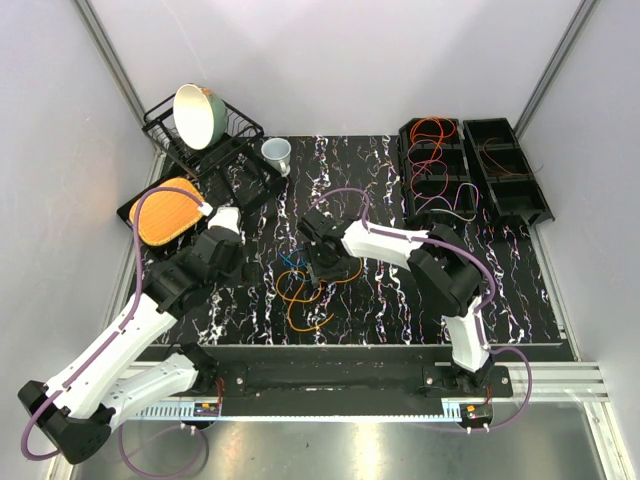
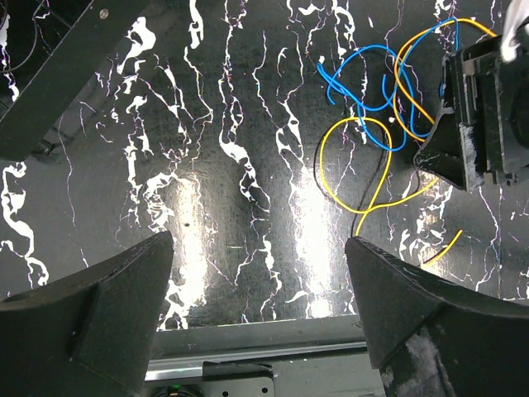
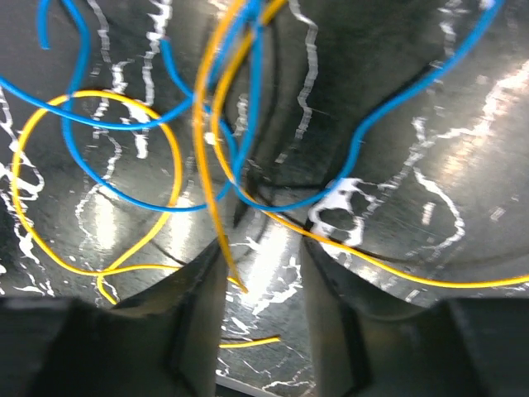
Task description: Untangle the cables
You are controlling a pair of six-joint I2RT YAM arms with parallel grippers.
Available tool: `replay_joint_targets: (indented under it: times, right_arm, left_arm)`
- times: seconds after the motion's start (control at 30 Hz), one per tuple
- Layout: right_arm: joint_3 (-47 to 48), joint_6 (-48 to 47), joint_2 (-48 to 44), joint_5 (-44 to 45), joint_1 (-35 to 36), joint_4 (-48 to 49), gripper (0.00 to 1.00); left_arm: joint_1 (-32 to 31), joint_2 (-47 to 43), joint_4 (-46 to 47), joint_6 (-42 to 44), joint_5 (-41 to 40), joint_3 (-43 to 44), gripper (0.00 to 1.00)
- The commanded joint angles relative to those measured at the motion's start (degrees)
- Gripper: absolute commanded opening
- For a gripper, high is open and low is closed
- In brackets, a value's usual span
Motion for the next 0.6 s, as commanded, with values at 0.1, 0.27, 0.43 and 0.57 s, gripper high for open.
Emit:
replay_joint_targets:
  times: [0.1, 0.27, 0.43, 0.57]
  right_arm:
    - [3.64, -1.31, 3.19, 1.61, 2.73, 0.14, 0.37]
    - [4.43, -2.10, 4.25, 1.69, 3.17, -0.12, 0.21]
    - [5.04, -3.15, 4.17, 1.61, 3.17, -0.90, 0.00]
    - [8.99, -3.94, 0.41, 1.69, 3.17, -4.68, 0.00]
  left_arm:
    - [0.56, -0.90, 2.61, 1.01, 0.12, -0.13, 0.88]
    - [0.74, -0.90, 2.61, 1.01, 0.21, -0.04, 0.88]
    - [1.00, -0.81, 2.70, 0.93, 0.30, -0.04, 0.88]
    - [1.18, -0.63, 2.70, 1.10, 0.30, -0.13, 0.87]
